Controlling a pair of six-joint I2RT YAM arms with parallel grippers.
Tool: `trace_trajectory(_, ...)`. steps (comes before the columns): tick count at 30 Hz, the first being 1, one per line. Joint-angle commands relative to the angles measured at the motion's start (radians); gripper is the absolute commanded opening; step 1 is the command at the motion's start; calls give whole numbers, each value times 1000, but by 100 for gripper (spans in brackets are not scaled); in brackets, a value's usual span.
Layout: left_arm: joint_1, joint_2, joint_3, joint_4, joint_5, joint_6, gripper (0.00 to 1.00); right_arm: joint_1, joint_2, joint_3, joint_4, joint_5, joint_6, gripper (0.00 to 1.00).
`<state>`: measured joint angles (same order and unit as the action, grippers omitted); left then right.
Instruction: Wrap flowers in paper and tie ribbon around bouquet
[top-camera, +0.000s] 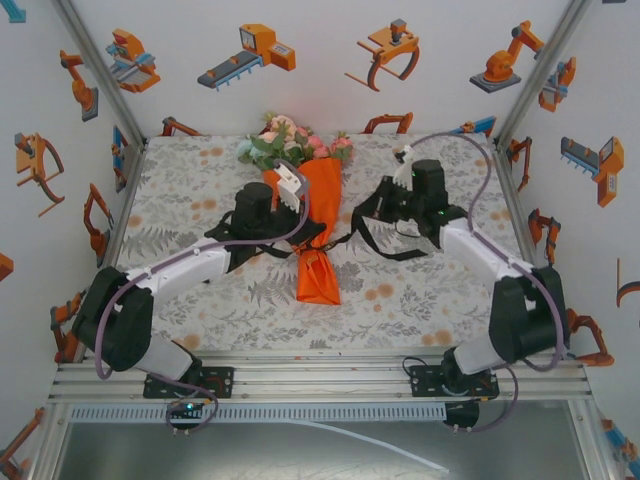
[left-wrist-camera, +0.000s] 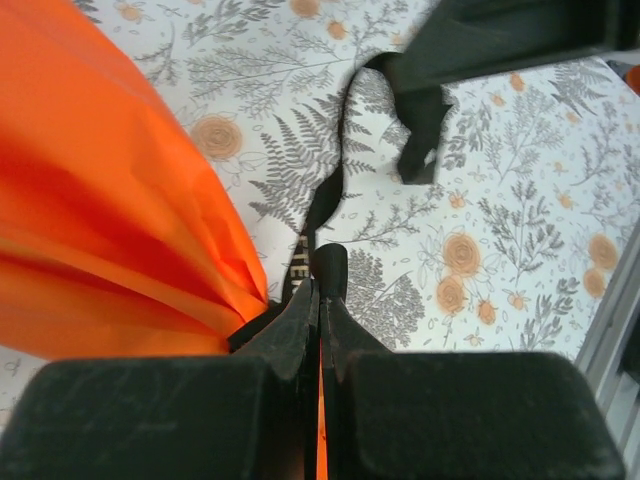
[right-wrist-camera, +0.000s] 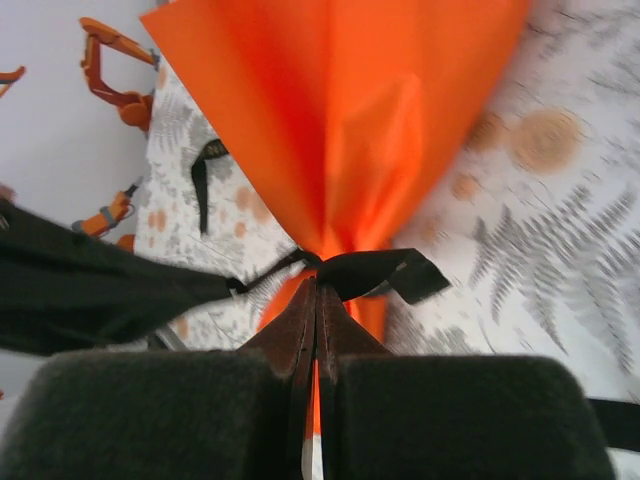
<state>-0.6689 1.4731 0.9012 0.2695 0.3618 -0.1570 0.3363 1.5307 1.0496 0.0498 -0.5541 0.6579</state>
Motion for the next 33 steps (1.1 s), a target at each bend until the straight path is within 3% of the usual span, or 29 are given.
trace_trajectory(1, -15, -22, -32, 76, 37, -25, 6, 104, 124, 132, 18, -14, 57, 0)
trace_trajectory(4, -22, -28, -49, 101, 46, -35, 6, 200, 224, 234, 54, -7, 102, 2)
trace_trajectory(7, -27, -33, -58, 102, 39, -28, 6, 234, 276, 284, 151, -86, 185, 31)
trace_trajectory(9, -26, -33, -58, 83, 26, -16, 6, 220, 264, 285, 200, -113, 220, 41)
trace_trajectory(14, -27, -28, -65, 92, 0, -17, 5, 163, 165, 328, -121, 42, 15, 46)
trace_trajectory(20, -24, -18, -63, 140, -37, -54, 4, 70, 19, 134, -71, 36, -14, 46)
trace_trajectory(23, -14, -14, -44, 125, -89, -87, 4, 63, -57, -4, 28, 22, -93, 46)
trace_trajectory(27, -8, -13, -28, 84, -198, -138, 4, 118, -128, -211, 323, -18, -102, 49)
trace_trajectory(30, -6, -6, -8, 49, -201, -149, 4, 198, -131, -295, 497, 41, -176, 58)
trace_trajectory(33, -6, 0, 8, 28, -193, -158, 4, 224, -73, -322, 644, 66, -182, 61)
